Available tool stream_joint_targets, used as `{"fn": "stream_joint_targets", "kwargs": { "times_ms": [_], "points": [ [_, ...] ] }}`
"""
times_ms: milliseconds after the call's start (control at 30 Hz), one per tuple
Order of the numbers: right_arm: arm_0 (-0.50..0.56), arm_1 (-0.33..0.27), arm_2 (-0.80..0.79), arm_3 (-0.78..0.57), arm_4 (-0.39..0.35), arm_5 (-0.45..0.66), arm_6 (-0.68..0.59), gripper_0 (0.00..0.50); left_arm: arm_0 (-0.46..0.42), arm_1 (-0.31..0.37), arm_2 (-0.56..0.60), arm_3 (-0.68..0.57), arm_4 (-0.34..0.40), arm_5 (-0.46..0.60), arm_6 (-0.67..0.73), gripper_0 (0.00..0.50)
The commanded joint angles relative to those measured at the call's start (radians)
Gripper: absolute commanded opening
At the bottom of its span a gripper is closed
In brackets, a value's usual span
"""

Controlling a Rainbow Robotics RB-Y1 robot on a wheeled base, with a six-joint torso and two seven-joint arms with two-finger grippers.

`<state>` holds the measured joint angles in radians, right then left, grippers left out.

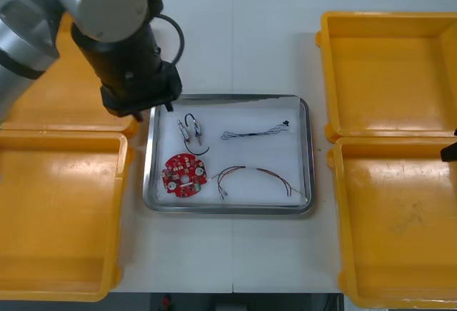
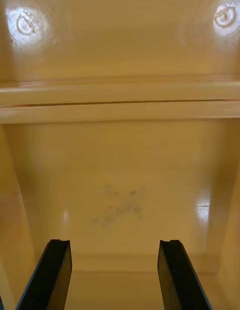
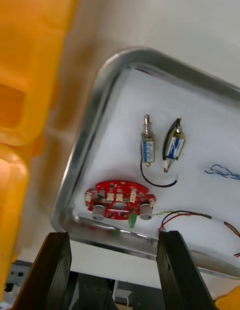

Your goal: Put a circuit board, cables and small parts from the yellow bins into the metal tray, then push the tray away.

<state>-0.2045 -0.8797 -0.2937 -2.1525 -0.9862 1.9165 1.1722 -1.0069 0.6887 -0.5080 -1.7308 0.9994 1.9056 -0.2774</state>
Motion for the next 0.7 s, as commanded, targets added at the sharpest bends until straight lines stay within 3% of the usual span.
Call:
{"fn": "stream_joint_targets", "kwargs": {
  "times_ms": [33,367,567,700],
  "points": [
    [0.0,-0.038,0.015,-0.02,-0.005,0.003,-0.016,0.5,-0.058,0.16,0.083,-0.049,0.097,0.014,-0.167,0.5],
    [-0.127,-0.051,0.136,-0.02,-0.08,0.003,0.014,0.5,-0.025,0.356,0.095,-0.053,0.159,0.009,-0.382,0.5],
    [-0.202,-0.059,0.231,-0.02,-0.143,0.003,0.029,0.5,0.079,0.497,0.103,-0.096,0.217,-0.102,-0.483,0.5],
    [-0.262,-0.064,0.326,-0.018,-0.157,0.003,0.044,0.5,0.197,0.568,0.163,-0.141,0.217,-0.134,-0.517,0.5]
  ]
}}
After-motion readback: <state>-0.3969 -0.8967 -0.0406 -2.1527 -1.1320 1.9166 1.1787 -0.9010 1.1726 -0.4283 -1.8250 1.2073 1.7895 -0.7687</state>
